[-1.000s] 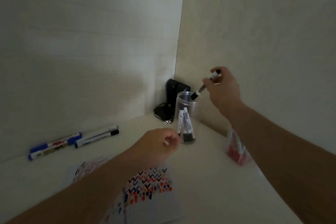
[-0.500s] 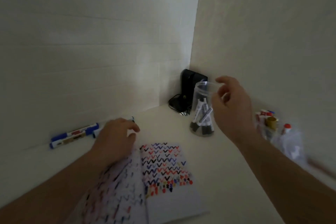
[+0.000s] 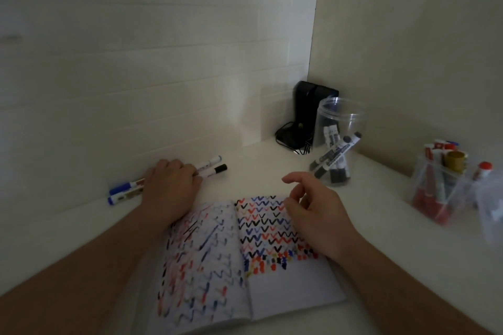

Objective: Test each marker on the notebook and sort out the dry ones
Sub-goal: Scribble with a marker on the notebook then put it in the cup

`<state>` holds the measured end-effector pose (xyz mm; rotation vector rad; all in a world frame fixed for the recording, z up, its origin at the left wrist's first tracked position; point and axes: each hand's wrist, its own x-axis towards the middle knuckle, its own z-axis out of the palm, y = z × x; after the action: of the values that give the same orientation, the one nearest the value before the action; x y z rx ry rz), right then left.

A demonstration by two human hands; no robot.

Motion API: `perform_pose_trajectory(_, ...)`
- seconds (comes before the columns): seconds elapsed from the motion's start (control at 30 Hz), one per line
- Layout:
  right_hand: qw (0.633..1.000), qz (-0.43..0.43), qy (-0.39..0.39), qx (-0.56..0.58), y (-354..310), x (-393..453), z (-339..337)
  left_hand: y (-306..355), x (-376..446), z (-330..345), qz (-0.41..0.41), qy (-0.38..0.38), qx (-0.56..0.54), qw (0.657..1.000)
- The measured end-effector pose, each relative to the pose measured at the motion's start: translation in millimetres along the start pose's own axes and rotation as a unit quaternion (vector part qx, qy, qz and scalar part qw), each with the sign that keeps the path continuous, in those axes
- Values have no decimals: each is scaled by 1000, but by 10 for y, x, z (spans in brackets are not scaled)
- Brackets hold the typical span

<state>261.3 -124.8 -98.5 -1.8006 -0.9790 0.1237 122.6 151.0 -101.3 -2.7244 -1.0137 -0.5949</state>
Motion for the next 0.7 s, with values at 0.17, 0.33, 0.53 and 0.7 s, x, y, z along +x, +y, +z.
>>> perform_pose_trajectory(0.17, 997, -62, -22, -49, -36, -26, -7, 445, -210, -566, 96, -11, -139, 986)
perform_pose_trajectory(0.33, 972, -179, -62, -137, -106, -98, 23, 903, -654, -884, 127, -22, -289, 949)
perform_pose_trajectory(0.53, 995, -72, -13, -66, -172, -136, -61, 944, -833, -823, 130, -59, -463, 875)
perform_pose_trajectory(0.7, 913, 111, -136, 369, -200, -119, -43, 898, -828, -588, 191, -84, -368, 906)
